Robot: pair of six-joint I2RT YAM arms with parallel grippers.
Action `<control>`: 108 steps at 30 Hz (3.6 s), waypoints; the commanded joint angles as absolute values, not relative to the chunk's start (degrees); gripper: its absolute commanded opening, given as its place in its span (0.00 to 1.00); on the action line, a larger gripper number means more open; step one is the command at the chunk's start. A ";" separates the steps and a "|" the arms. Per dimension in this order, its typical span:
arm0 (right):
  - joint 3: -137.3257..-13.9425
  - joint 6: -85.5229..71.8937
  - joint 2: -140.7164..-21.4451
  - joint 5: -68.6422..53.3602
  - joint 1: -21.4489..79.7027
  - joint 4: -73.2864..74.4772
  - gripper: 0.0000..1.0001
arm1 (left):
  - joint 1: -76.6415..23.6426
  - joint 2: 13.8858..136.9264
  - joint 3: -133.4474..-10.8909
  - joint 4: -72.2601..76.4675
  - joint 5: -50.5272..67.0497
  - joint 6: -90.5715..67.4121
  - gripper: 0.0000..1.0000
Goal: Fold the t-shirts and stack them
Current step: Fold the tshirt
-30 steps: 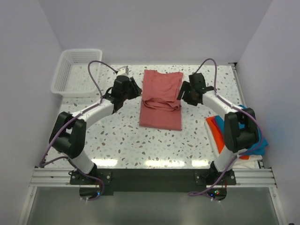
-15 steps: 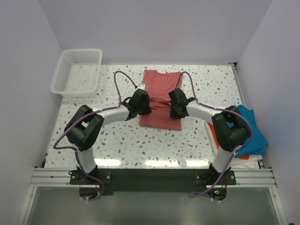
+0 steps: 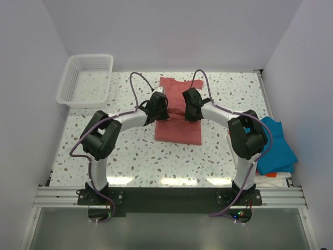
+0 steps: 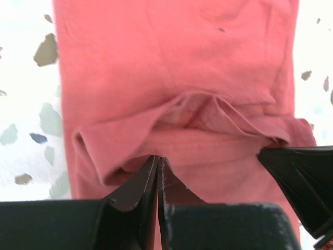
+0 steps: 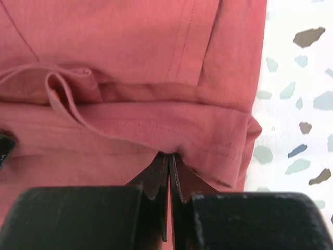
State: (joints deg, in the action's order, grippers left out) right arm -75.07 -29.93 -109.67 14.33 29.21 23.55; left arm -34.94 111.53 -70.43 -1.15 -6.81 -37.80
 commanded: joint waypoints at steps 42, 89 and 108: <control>-67.94 -30.94 -99.31 10.38 27.86 15.82 0.44 | -31.99 116.88 -75.74 5.89 -2.81 -33.58 0.21; -86.04 -31.29 -114.69 3.87 20.83 17.75 0.37 | -29.88 116.70 -77.07 8.62 -0.26 -36.12 0.28; -78.93 -32.87 -117.78 6.60 18.28 19.42 0.37 | -29.27 120.42 -72.87 -4.84 -14.77 -43.50 0.26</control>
State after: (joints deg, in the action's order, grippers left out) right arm -82.46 -32.56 -118.52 5.28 18.74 16.73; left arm -30.09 121.21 -77.69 2.35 -10.39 -42.17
